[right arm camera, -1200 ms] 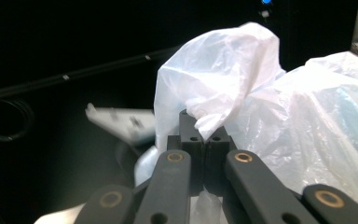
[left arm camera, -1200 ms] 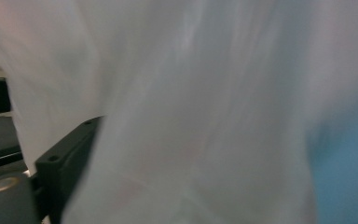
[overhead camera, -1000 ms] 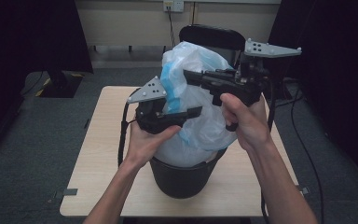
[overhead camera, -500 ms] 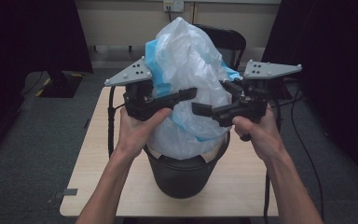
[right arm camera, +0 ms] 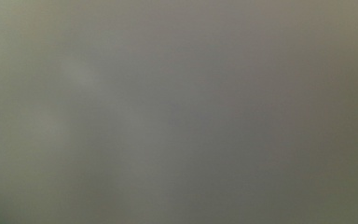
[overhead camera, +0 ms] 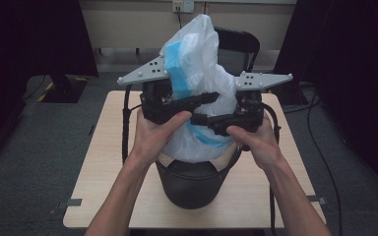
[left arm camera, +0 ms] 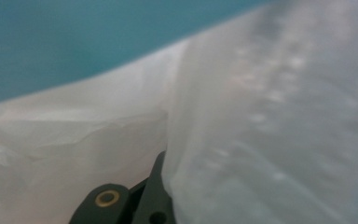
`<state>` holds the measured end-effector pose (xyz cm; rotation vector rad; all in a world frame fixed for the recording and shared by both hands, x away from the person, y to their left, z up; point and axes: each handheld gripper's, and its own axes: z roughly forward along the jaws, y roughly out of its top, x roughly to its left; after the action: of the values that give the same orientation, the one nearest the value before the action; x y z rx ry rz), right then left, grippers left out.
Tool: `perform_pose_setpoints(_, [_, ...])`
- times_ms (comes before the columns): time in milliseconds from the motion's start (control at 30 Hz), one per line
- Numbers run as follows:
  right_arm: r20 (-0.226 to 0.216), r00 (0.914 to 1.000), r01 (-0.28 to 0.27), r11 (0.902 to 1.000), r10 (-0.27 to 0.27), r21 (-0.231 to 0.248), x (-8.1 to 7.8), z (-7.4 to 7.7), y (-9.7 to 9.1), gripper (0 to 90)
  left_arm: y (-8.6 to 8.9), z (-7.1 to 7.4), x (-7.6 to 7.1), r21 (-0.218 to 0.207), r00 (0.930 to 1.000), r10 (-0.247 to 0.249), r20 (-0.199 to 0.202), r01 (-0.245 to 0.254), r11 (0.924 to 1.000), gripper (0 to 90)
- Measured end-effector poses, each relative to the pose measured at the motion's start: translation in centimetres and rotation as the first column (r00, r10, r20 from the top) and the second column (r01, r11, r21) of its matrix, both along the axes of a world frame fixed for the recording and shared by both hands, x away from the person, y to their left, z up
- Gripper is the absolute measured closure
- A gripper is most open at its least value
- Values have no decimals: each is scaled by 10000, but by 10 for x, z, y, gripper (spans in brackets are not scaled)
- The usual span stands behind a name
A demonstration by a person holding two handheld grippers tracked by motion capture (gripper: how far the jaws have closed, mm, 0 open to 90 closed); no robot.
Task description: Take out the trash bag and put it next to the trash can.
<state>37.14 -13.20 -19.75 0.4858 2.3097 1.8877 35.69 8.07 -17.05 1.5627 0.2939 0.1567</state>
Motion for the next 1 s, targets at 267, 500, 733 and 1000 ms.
perform_pose_setpoints(267, [49,9997,-240,9994,239,266,1,-1,3,858,7,-2,-2,-129,9984,556,-35,-556,9984,619])
perform_pose_setpoints(500, [-230,9997,94,9983,-80,581,11,0,1,874,23,-4,-1,-87,9850,1727,-5,-1727,9849,366])
perform_pose_setpoints(733, [-235,9991,384,9957,-365,838,22,9,-2,875,37,-8,-4,19,9792,2029,101,-2029,9792,312])
perform_pose_setpoints(1000, [-237,9961,869,9893,-847,1168,32,13,-9,876,60,-13,-3,-515,9641,2648,-194,-2655,9627,295])
